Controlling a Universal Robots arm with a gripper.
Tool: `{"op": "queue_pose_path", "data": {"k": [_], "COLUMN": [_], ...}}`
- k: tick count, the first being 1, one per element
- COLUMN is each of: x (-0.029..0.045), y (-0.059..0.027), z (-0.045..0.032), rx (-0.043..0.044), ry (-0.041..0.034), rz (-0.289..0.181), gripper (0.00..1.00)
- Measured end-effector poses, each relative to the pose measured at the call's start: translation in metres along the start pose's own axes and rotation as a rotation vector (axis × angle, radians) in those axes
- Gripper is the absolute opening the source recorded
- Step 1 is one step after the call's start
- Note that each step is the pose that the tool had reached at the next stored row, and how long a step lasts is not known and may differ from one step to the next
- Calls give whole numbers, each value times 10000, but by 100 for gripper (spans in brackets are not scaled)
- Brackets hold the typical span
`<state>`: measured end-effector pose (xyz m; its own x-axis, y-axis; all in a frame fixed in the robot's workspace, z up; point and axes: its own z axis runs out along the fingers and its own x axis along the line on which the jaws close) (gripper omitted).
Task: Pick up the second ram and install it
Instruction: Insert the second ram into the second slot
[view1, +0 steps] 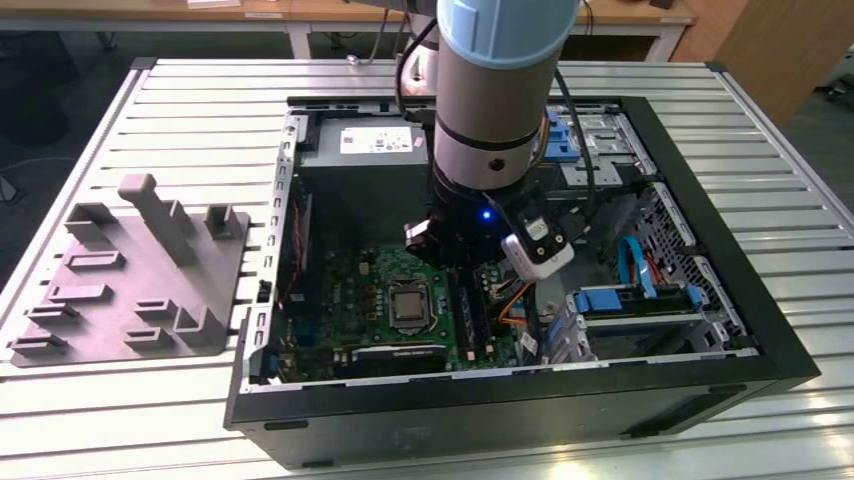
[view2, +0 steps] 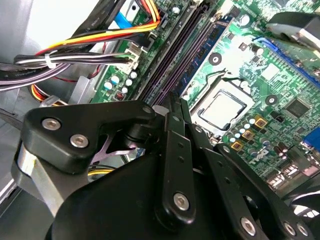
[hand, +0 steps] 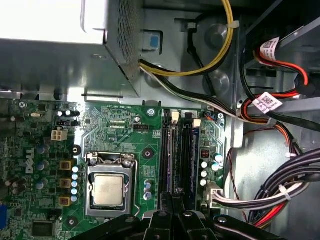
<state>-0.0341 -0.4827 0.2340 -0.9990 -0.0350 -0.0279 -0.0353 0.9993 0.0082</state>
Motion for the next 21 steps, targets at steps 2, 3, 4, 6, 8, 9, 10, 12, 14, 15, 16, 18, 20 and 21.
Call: {"op": "queue_pose_path", "data": {"k": [2,3,4,6,8,9,10,12,14,15,16,18,20,21], "x": [-1,-1,1,6,8,9,10,10,10,11,11,10,11,11], "y": [11,12,11,11,11,11,11,10,9,6,4,4,4,4], "z": [15,23,31,45,50,52,56,59,61,63,64,65,74,85], "rx": [-4,-4,-2,-2,1,1,-2,-1,-2,-5,-4,-1,-4,-4], "ry": [-2,-2,-1,-1,1,1,-1,0,-1,-2,-2,0,-1,-1], "rz": [-1,-2,-2,0,-1,-2,-1,0,0,1,1,0,0,0], "gripper": [11,11,11,11,11,11,11,11,11,11,11,11,11,11]}}
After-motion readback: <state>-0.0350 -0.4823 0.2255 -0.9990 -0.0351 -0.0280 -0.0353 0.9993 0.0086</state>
